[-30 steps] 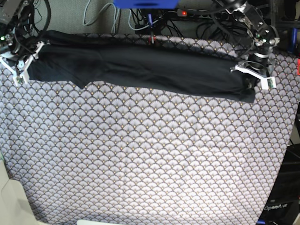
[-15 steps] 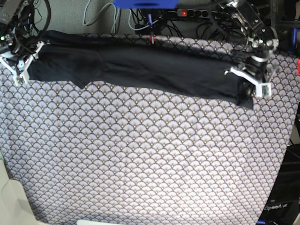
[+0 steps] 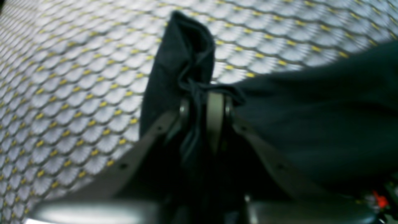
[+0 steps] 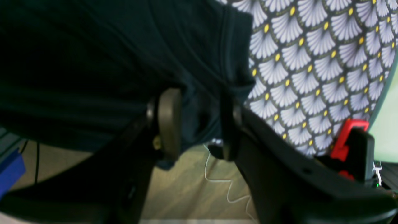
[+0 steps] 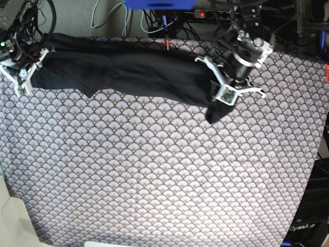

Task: Fold the T-shirt properly
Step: 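Lift the hem end with the left gripper and carry it toward the right gripper, then lay the carried hem end down onto the shirt's middle with the left gripper, then open the left gripper and move the right gripper toward the strip's other end, then grasp the strip's end with the right gripper and lift it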

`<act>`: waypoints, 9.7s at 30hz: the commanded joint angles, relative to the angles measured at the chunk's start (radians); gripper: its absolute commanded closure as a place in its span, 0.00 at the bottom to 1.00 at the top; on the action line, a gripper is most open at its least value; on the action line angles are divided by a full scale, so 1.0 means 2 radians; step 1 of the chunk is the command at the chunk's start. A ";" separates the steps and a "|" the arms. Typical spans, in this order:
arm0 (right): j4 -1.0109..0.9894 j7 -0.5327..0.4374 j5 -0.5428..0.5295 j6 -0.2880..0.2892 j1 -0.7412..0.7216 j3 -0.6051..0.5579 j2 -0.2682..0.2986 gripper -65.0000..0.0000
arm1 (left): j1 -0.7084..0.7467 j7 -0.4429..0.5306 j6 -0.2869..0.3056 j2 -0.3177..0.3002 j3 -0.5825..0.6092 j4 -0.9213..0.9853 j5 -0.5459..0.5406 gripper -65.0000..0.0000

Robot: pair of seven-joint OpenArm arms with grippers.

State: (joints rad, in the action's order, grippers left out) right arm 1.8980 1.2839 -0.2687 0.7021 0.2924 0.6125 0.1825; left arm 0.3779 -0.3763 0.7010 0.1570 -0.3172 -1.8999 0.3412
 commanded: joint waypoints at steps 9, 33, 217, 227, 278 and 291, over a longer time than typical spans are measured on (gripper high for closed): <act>0.007 -0.002 -0.002 -0.002 -0.003 0.001 0.002 0.65 | 0.000 0.011 -0.052 0.000 0.130 -0.011 0.034 0.98; 0.007 -0.002 -0.001 -0.002 -0.004 -0.016 0.000 0.65 | 0.034 -0.092 -0.204 -0.016 0.412 -0.004 0.143 0.98; -0.205 0.017 -0.003 -0.002 -0.111 0.055 0.054 0.34 | -0.008 -0.088 -0.199 -0.056 0.237 0.005 -0.011 0.63; -0.205 0.017 -0.003 -0.002 -0.113 0.051 0.028 0.62 | -0.009 -0.088 -0.199 -0.056 0.237 0.005 -0.011 0.63; 0.043 0.014 -0.004 -0.002 -0.088 -0.173 -0.105 1.00 | -0.005 -0.090 -0.198 -0.057 0.094 -0.026 -0.011 0.63; 0.049 0.014 -0.168 -0.002 -0.104 -0.183 -0.109 0.99 | -0.008 -0.091 -0.198 -0.054 0.095 -0.021 -0.011 0.63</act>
State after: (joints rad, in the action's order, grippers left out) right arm 1.9797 1.3251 -0.5732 0.7017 0.0860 0.2474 -0.0326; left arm 0.3672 -0.5762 0.3099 0.0471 -0.1291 -1.9312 0.3237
